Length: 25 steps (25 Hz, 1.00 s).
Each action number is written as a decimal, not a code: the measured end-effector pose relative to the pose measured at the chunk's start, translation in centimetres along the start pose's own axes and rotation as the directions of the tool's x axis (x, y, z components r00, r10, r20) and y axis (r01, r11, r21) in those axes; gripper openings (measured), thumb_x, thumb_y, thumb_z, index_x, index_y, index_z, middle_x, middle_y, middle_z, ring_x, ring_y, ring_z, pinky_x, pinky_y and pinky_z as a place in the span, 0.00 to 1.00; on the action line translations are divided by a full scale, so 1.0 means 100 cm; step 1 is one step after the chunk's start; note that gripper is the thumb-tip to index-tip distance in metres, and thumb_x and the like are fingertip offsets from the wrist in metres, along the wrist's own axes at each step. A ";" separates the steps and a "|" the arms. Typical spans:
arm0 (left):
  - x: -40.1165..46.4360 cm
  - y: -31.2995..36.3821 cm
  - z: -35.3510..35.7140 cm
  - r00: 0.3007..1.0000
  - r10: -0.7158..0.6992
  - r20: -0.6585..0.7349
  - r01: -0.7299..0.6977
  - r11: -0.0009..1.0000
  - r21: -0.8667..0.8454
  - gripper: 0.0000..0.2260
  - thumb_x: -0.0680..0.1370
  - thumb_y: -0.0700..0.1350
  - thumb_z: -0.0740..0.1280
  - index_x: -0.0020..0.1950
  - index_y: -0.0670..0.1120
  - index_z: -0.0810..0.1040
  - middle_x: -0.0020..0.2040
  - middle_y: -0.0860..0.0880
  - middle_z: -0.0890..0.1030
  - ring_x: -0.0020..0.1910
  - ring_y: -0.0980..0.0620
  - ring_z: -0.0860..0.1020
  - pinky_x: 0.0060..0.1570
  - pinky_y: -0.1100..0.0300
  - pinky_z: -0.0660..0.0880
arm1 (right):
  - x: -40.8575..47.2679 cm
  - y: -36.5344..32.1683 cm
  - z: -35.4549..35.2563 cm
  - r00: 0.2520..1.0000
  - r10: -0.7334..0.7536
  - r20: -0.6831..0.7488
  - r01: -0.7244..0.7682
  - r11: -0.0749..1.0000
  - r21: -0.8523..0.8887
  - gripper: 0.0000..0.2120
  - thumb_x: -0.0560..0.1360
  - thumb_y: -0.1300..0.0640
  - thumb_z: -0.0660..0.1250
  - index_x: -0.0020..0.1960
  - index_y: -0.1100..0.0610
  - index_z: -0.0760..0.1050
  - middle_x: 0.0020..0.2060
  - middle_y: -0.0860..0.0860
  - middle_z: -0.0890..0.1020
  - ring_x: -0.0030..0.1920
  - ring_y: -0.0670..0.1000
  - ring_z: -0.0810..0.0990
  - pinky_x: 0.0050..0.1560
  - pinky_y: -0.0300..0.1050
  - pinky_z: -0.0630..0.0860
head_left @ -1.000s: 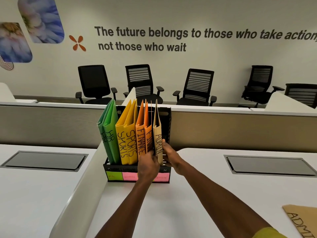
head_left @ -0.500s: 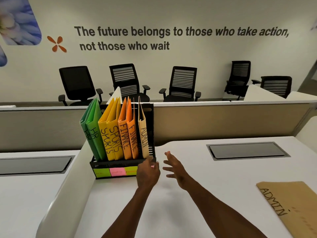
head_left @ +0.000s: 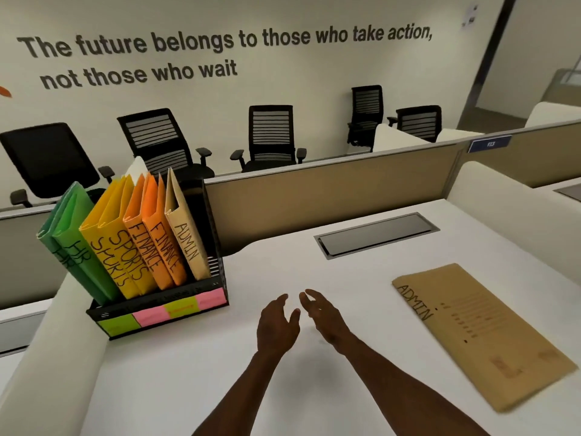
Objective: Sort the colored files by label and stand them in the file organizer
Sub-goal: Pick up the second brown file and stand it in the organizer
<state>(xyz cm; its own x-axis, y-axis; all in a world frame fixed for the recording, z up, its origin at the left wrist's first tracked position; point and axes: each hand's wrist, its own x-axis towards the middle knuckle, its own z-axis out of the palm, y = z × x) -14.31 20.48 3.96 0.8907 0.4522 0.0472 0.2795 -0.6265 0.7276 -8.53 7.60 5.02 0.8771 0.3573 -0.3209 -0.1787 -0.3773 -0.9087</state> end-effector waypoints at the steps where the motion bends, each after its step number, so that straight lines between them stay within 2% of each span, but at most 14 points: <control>1: -0.004 0.004 0.010 0.999 0.029 0.036 -0.030 0.999 0.040 0.25 0.79 0.53 0.66 0.75 0.48 0.68 0.71 0.50 0.73 0.72 0.50 0.69 0.68 0.59 0.64 | -0.003 0.009 -0.012 0.997 -0.024 -0.072 0.019 0.997 -0.070 0.38 0.68 0.25 0.63 0.73 0.42 0.66 0.68 0.49 0.74 0.65 0.50 0.75 0.68 0.50 0.71; 4: -0.013 0.019 0.038 0.989 0.085 0.121 -0.096 0.991 0.096 0.28 0.79 0.55 0.65 0.77 0.48 0.64 0.75 0.49 0.68 0.75 0.50 0.63 0.70 0.57 0.62 | -0.004 0.042 -0.054 0.950 -0.134 -0.283 0.031 0.940 -0.341 0.40 0.71 0.33 0.67 0.77 0.49 0.60 0.73 0.51 0.68 0.72 0.52 0.67 0.70 0.49 0.66; 8: -0.020 0.048 0.078 0.968 0.123 0.218 -0.146 0.985 0.096 0.28 0.80 0.56 0.63 0.78 0.48 0.62 0.75 0.48 0.66 0.76 0.49 0.61 0.71 0.56 0.63 | -0.002 0.082 -0.120 0.908 -0.163 -0.386 -0.063 0.857 -0.511 0.44 0.71 0.35 0.68 0.79 0.49 0.54 0.76 0.55 0.64 0.75 0.57 0.62 0.72 0.55 0.64; 12: -0.027 0.081 0.118 0.944 0.157 0.290 -0.183 0.981 0.066 0.28 0.81 0.57 0.61 0.78 0.48 0.62 0.75 0.47 0.66 0.75 0.48 0.63 0.70 0.57 0.63 | -0.001 0.110 -0.181 0.869 -0.159 -0.469 -0.169 0.796 -0.582 0.46 0.71 0.34 0.68 0.79 0.51 0.52 0.76 0.56 0.62 0.76 0.58 0.60 0.73 0.56 0.61; 17: -0.042 0.120 0.167 0.912 0.172 0.372 -0.196 0.980 0.026 0.28 0.81 0.58 0.60 0.79 0.48 0.61 0.76 0.48 0.66 0.75 0.49 0.63 0.71 0.58 0.61 | -0.002 0.142 -0.255 0.861 -0.029 -0.507 -0.322 0.741 -0.589 0.50 0.67 0.29 0.68 0.79 0.49 0.50 0.76 0.57 0.61 0.77 0.61 0.55 0.72 0.62 0.60; 20: -0.049 0.136 0.187 0.885 0.156 0.439 -0.185 0.983 0.022 0.28 0.81 0.59 0.60 0.79 0.49 0.60 0.75 0.48 0.66 0.74 0.49 0.64 0.70 0.58 0.62 | -0.009 0.156 -0.288 0.845 0.059 -0.531 -0.403 0.723 -0.562 0.48 0.68 0.27 0.65 0.78 0.48 0.50 0.76 0.57 0.58 0.78 0.62 0.49 0.73 0.65 0.56; 22: -0.050 0.147 0.198 0.868 0.116 0.483 -0.139 0.990 0.011 0.29 0.81 0.59 0.60 0.79 0.49 0.60 0.75 0.48 0.67 0.74 0.49 0.65 0.71 0.57 0.62 | -0.016 0.167 -0.300 0.835 0.124 -0.536 -0.451 0.712 -0.538 0.45 0.70 0.27 0.61 0.78 0.48 0.52 0.77 0.57 0.56 0.78 0.62 0.48 0.73 0.66 0.54; 25: -0.051 0.160 0.211 0.828 -0.033 0.559 0.123 0.985 -0.124 0.30 0.79 0.62 0.62 0.78 0.52 0.63 0.72 0.46 0.72 0.70 0.49 0.72 0.67 0.53 0.71 | -0.028 0.185 -0.298 0.842 0.093 -0.531 -0.459 0.641 -0.615 0.39 0.73 0.26 0.52 0.76 0.48 0.56 0.76 0.57 0.58 0.76 0.62 0.55 0.72 0.65 0.58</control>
<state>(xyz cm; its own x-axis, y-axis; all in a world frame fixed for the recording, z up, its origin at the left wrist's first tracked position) -6.83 -5.23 0.87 0.9291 0.0399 -0.3677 0.3401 -0.4829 0.8069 -1.04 -25.81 -2.92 0.9588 -0.1881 -0.2129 -0.2429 -0.9314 -0.2709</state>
